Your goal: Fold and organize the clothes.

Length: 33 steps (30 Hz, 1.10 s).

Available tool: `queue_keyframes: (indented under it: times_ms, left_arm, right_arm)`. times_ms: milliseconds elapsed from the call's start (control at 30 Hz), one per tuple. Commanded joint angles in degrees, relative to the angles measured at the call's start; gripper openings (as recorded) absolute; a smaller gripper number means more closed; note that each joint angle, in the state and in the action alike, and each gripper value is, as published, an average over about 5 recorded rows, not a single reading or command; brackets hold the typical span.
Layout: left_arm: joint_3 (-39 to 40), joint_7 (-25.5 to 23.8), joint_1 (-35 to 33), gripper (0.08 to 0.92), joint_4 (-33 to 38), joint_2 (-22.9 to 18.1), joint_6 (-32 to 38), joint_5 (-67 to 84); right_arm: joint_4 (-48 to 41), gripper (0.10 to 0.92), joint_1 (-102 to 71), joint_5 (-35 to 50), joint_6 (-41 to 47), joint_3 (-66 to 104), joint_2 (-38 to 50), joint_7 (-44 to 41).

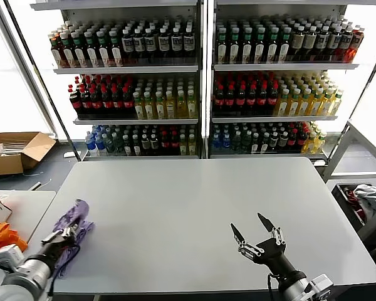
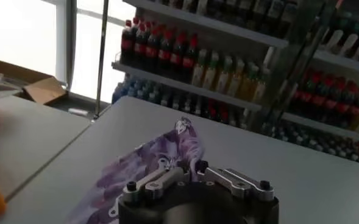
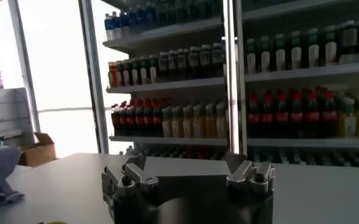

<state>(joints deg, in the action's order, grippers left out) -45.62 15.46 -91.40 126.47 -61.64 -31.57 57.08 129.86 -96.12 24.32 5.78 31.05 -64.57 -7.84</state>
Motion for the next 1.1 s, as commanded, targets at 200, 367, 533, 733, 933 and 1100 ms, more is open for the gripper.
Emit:
queue_keyframes:
  times_ms: [200,367,533,733,933,1100]
  left_arm:
    - [40.72,21.51,22.3,0.11,-10.11,-10.49,1.98,11.93]
    - [41.2,22.03,29.55,0.11,-14.4,-12.29,2.71,12.53]
    - [39.56,21.55,31.58,0.114,-12.65,-12.17,2.92,14.68]
    - [35.69,16.74,28.84,0.231,-6.09,-9.65,4.37,15.66]
    - [26.35,12.11,22.71,0.404,4.06,-4.53,4.64,19.31]
    - [18.42,11.52,18.96,0.543,6.78,-0.95,5.77,18.26]
  right_arm:
    - [2.92,0.823,-2.51,-5.87,3.06,-0.89,-2.68,1.69]
    - [3.16,0.823,-0.54,-6.6,6.45,-4.08,-2.63,3.78]
    - [1.92,0.823,4.13,-3.23,11.81,-8.89,-1.07,8.37]
    - [-1.15,0.823,11.95,8.53,17.96,-15.5,-0.52,14.51]
    - [-7.81,0.823,20.94,13.16,20.13,-23.36,-2.56,17.83]
    - [-15.35,0.823,28.56,18.26,22.75,-30.34,-6.09,20.53]
